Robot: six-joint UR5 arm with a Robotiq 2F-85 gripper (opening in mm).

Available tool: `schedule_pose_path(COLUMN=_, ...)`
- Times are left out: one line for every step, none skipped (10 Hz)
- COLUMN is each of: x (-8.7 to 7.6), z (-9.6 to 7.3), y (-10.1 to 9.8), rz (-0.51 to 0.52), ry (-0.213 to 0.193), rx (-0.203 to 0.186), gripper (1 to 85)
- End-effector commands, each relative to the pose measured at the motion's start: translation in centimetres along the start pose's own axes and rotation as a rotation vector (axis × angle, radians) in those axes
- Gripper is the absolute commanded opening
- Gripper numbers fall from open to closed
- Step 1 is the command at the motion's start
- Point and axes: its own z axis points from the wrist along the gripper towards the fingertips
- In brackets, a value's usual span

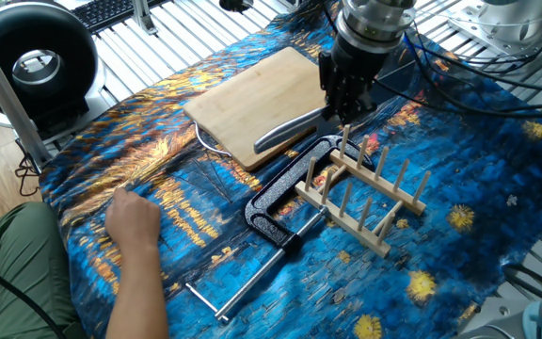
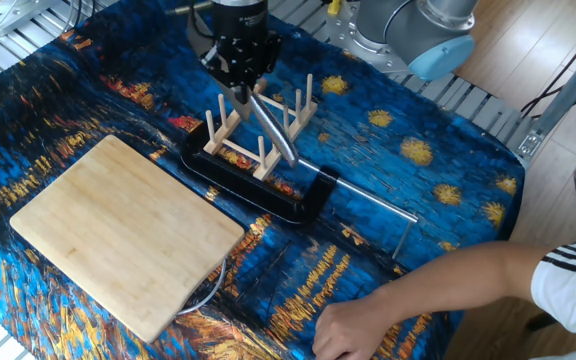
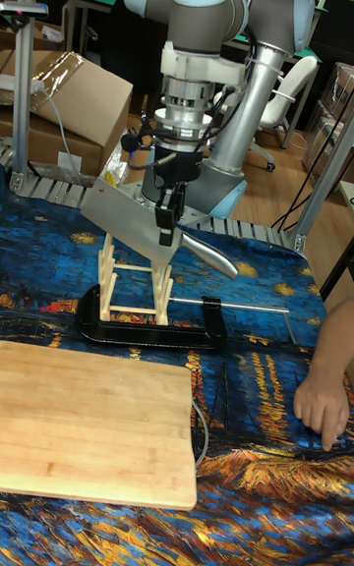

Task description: Put the knife on the knife rack

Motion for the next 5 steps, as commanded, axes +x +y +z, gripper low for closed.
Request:
schedule_pose_path(x=-1.6, z=-0.2, y=0.4, rz=-0.048, ry=-0.064, rx=-0.015, gripper=1.0)
schedule_pose_path(x=-2.5, z=-0.3, y=0.7, rz=-0.089, ry=-0.099, rx=-0.024, gripper=1.0)
schedule_pose_path(x=-2.0, z=-0.2, y=0.6, rz=-0.097, ry=-0.080, rx=-0.021, gripper=1.0)
schedule_pose_path(x=-1.7, z=-0.8, y=1.9, rz=-0.066, ry=-0.055, rx=-0.016, gripper=1.0)
schedule_pose_path(x=-1.9, z=-1.7, y=3.2, rz=-0.059, ry=-0.040, rx=-0.014, gripper=1.0)
